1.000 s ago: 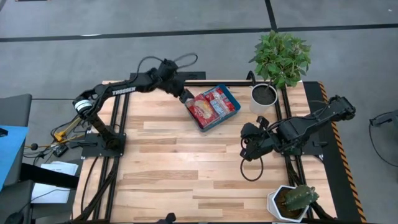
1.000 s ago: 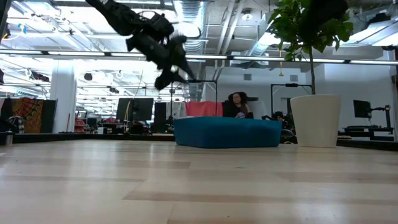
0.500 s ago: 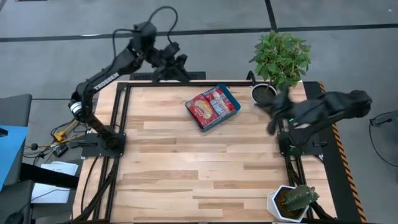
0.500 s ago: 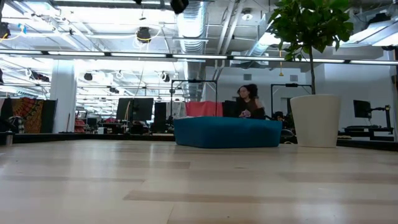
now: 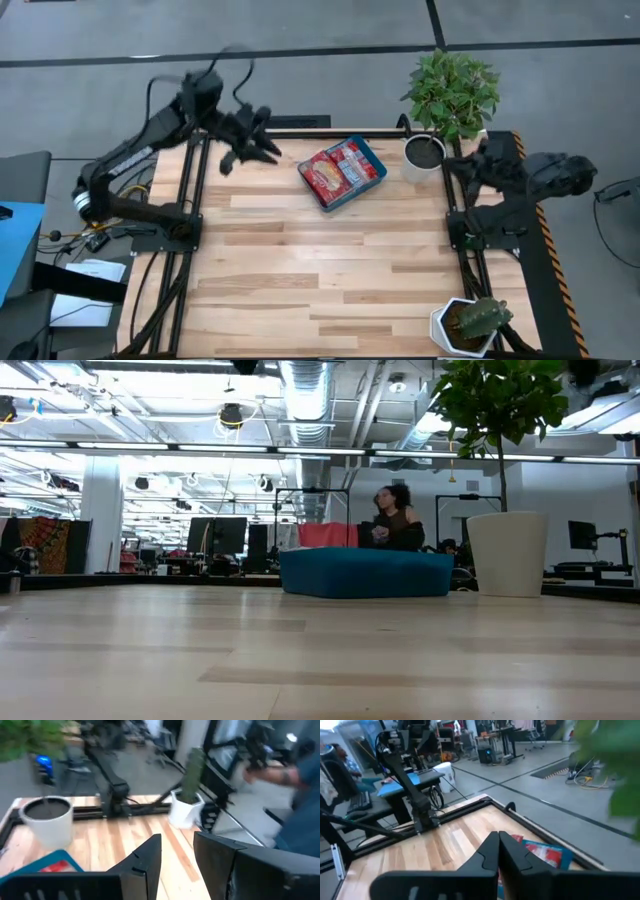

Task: Sort popcorn bags into baskets
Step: Return to Home Position

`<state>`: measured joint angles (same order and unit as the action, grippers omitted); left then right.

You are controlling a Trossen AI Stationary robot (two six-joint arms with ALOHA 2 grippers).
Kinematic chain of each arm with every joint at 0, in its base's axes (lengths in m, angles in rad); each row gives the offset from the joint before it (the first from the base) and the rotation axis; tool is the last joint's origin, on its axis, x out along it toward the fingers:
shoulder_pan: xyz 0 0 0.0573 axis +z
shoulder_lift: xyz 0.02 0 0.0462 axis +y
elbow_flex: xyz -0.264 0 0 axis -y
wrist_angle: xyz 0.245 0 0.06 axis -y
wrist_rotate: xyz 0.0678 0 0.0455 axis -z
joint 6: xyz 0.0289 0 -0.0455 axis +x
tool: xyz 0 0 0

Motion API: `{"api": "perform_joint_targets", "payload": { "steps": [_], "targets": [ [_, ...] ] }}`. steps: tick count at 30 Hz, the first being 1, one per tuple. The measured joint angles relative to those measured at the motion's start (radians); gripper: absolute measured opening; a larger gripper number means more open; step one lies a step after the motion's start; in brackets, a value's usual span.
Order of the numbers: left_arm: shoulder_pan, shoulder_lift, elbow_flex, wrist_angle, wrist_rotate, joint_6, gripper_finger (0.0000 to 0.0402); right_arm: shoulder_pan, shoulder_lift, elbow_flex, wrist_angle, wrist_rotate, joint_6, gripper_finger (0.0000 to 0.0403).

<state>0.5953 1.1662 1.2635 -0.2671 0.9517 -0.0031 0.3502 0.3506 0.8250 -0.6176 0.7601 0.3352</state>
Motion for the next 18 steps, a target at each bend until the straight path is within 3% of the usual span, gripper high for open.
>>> {"api": "perform_joint_targets", "payload": {
  "steps": [6,12,18],
  "targets": [
    [-0.051,-0.252,-0.48,0.548,-0.194,-0.318,0.0105,-0.022,-0.156,-0.26,0.182,-0.002,0.078,0.002],
    [-0.083,-0.554,-0.831,0.686,-0.336,-0.485,0.0105,-0.043,-0.271,-0.364,0.258,-0.003,0.109,0.0032],
    [-0.154,-0.911,-1.07,0.692,-0.551,-0.535,0.0105,-0.078,-0.347,-0.415,0.265,0.004,0.103,0.0024]
  ]
}}
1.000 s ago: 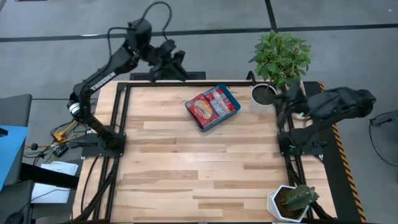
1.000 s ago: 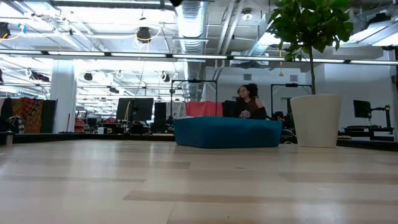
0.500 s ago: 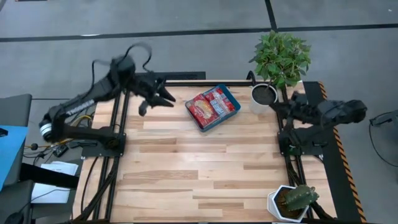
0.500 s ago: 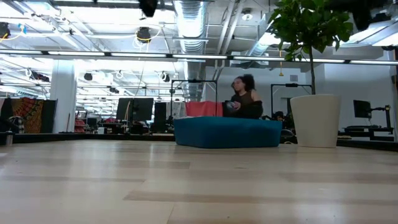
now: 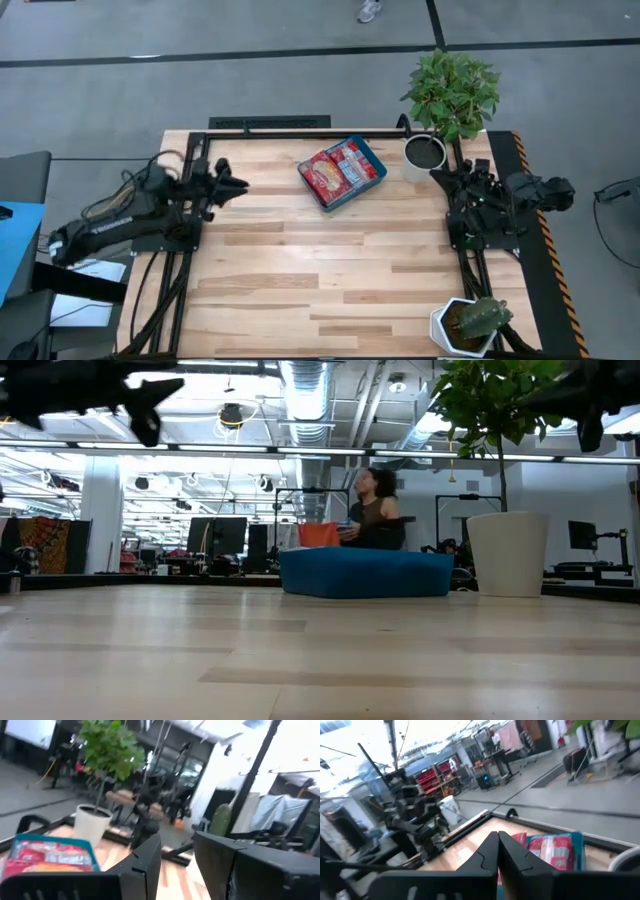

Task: Sort popcorn bags into baskets
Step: Return to Home Position

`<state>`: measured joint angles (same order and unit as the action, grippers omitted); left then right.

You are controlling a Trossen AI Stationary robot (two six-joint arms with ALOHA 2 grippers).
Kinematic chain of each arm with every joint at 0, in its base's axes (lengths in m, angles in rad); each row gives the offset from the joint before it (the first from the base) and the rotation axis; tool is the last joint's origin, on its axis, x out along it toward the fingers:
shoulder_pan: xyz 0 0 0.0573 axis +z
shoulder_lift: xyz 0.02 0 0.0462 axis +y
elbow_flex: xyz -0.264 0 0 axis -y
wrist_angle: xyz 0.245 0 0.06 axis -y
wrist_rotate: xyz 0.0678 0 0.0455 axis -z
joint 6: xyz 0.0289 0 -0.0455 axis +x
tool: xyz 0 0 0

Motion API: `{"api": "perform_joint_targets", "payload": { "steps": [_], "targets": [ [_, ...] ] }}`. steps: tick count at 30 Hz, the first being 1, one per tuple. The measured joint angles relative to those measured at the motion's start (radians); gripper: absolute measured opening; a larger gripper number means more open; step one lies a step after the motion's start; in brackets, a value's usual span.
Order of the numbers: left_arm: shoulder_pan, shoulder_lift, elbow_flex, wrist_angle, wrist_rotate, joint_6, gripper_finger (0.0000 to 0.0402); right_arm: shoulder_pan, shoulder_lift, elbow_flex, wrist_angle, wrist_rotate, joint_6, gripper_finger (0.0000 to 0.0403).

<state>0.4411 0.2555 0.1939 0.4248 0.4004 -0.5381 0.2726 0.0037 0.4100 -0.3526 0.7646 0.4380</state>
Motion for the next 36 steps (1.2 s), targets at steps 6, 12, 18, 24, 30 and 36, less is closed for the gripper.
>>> {"api": "perform_joint_targets", "payload": {
  "steps": [6,12,18,24,30,36],
  "targets": [
    [-0.045,-0.255,-0.143,-0.029,-0.008,-0.035,0.0105,-0.06,-0.001,-0.025,-0.007,0.005,0.013,0.0022],
    [-0.101,-0.223,-0.183,-0.067,-0.04,-0.023,0.0105,-0.105,0.001,-0.064,0.0,-0.012,0.062,0.0037],
    [-0.195,-0.224,-0.183,-0.087,-0.124,0.077,0.0105,-0.107,0.0,-0.25,0.111,-0.019,0.2,0.0039],
    [-0.283,-0.224,-0.184,-0.113,-0.173,0.118,0.0105,-0.109,0.047,-0.361,0.361,-0.045,0.137,0.0032],
    [-0.329,-0.224,-0.184,-0.149,-0.163,0.113,0.0105,-0.119,0.058,-0.361,0.34,-0.004,0.08,0.0025],
    [-0.334,-0.224,-0.185,-0.153,-0.018,0.125,0.0105,-0.118,0.058,-0.361,0.317,-0.006,0.079,0.0032]
  ]
}}
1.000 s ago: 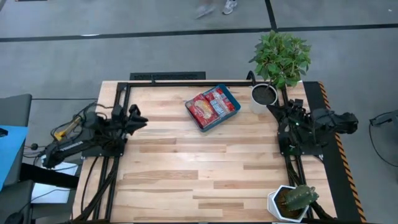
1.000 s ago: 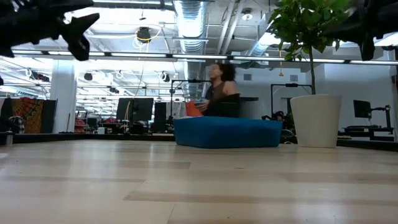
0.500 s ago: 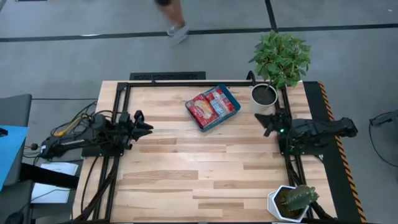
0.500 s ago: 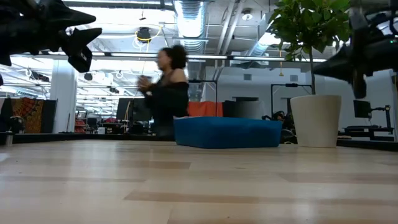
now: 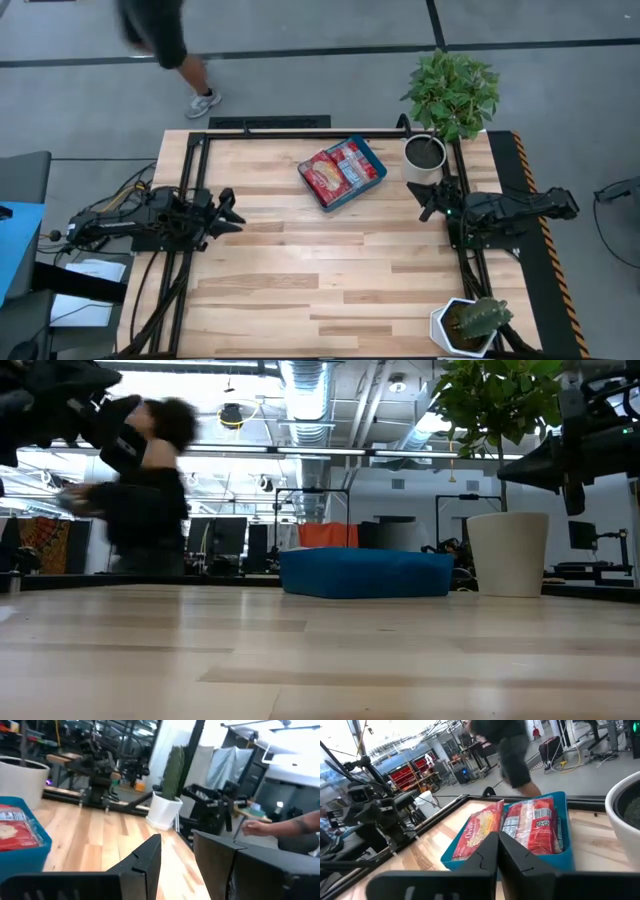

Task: Sort popcorn bags into baskets
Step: Return to Home Position

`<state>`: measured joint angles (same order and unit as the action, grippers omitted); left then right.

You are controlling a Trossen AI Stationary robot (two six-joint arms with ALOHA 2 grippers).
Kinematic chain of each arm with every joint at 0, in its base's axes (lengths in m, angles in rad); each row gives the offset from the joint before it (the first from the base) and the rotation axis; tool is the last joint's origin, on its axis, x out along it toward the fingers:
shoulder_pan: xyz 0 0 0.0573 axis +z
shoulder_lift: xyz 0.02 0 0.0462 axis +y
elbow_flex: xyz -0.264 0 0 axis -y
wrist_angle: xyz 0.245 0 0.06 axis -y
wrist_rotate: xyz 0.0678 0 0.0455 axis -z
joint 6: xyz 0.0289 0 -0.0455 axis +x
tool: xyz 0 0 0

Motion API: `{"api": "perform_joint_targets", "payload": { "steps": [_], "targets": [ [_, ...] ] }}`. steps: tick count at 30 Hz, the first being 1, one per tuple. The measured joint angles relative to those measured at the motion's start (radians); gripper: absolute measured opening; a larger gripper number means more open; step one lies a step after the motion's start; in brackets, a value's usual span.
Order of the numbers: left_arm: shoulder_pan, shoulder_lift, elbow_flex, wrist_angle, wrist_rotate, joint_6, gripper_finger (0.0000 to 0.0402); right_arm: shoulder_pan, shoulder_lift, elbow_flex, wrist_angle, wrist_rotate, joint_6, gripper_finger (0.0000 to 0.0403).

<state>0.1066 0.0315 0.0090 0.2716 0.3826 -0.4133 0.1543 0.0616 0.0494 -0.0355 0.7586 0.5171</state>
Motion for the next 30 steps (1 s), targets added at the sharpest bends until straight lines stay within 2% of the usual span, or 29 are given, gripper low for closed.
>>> {"api": "perform_joint_targets", "payload": {
  "steps": [3,8,11,15,22,30],
  "targets": [
    [-0.001,0.0,0.0,-0.049,-0.016,0.027,0.0105,0.0,0.0,0.0,-0.002,0.0,-0.002,0.0036],
    [-0.021,0.0,-0.001,-0.115,-0.174,0.055,0.0105,0.0,0.0,0.0,-0.005,-0.001,-0.002,0.0038],
    [-0.032,0.0,-0.001,-0.126,-0.225,0.066,0.0105,0.0,0.0,0.0,-0.006,-0.001,-0.002,0.0036],
    [-0.037,0.0,-0.001,-0.126,-0.23,0.086,0.0105,0.0,0.0,0.0,-0.007,-0.001,-0.002,0.0032],
    [-0.036,0.0,-0.002,-0.171,-0.211,-0.038,0.0105,0.0,0.0,0.0,-0.009,-0.001,-0.002,0.0027],
    [-0.036,0.001,-0.002,-0.214,-0.223,-0.039,0.0105,0.0,0.0,0.0,-0.009,-0.001,-0.002,0.0034]
  ]
}}
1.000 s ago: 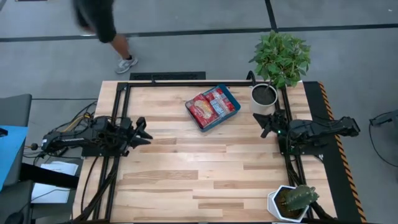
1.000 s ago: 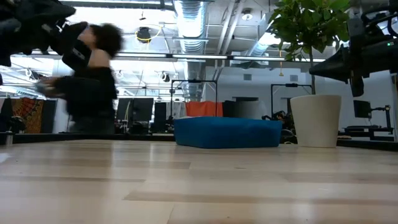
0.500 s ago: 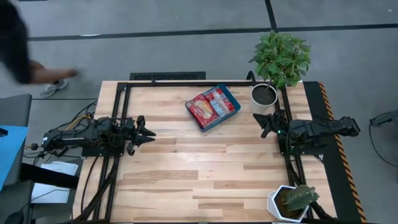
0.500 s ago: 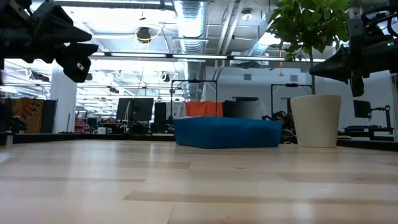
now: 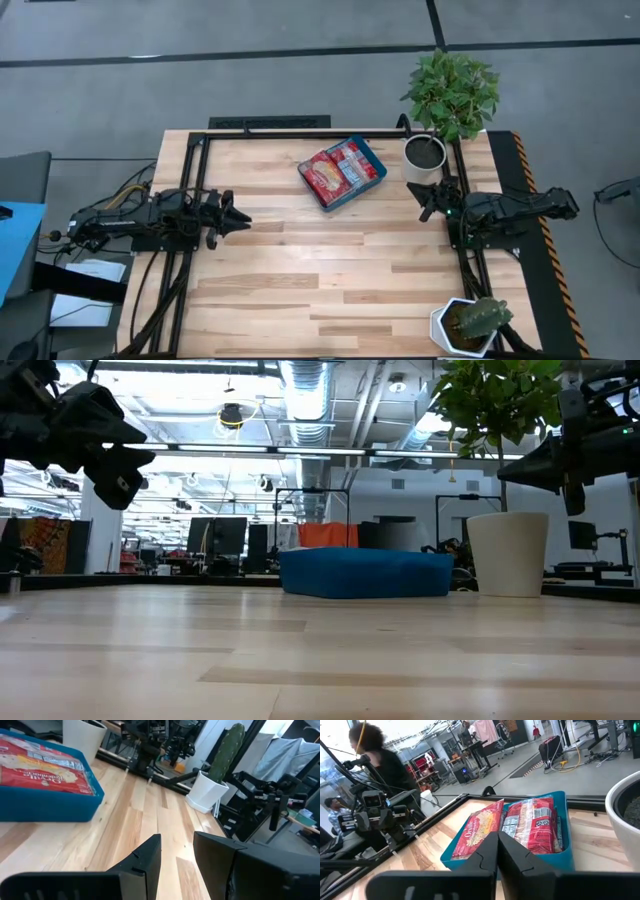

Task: Sort popcorn bags into baskets
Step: Return to Home Position

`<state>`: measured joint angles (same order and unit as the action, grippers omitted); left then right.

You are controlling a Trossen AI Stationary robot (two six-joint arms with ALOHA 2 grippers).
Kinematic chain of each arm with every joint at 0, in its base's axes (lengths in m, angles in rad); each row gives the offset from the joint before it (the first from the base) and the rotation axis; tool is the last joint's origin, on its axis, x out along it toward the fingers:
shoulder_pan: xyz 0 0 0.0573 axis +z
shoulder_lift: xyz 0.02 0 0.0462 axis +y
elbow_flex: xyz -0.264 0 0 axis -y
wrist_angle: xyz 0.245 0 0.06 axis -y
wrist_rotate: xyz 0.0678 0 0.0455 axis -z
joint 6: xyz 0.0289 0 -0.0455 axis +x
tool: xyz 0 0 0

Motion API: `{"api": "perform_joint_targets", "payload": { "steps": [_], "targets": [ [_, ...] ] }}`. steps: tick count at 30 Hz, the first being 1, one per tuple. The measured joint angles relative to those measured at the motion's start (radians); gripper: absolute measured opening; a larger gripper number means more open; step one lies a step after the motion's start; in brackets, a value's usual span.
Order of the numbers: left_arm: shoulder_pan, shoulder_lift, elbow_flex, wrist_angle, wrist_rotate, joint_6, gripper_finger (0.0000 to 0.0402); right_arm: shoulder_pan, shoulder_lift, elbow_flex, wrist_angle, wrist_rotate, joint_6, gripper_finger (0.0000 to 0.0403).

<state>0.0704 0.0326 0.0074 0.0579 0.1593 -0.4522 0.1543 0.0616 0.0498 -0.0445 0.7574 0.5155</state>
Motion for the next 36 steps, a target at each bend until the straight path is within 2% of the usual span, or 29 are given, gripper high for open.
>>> {"api": "perform_joint_targets", "payload": {
  "steps": [36],
  "targets": [
    [0.0,0.0,0.0,0.0,-0.002,-0.001,0.0105,0.0,0.0,0.0,0.0,0.0,0.0,0.0031]
  ]
}}
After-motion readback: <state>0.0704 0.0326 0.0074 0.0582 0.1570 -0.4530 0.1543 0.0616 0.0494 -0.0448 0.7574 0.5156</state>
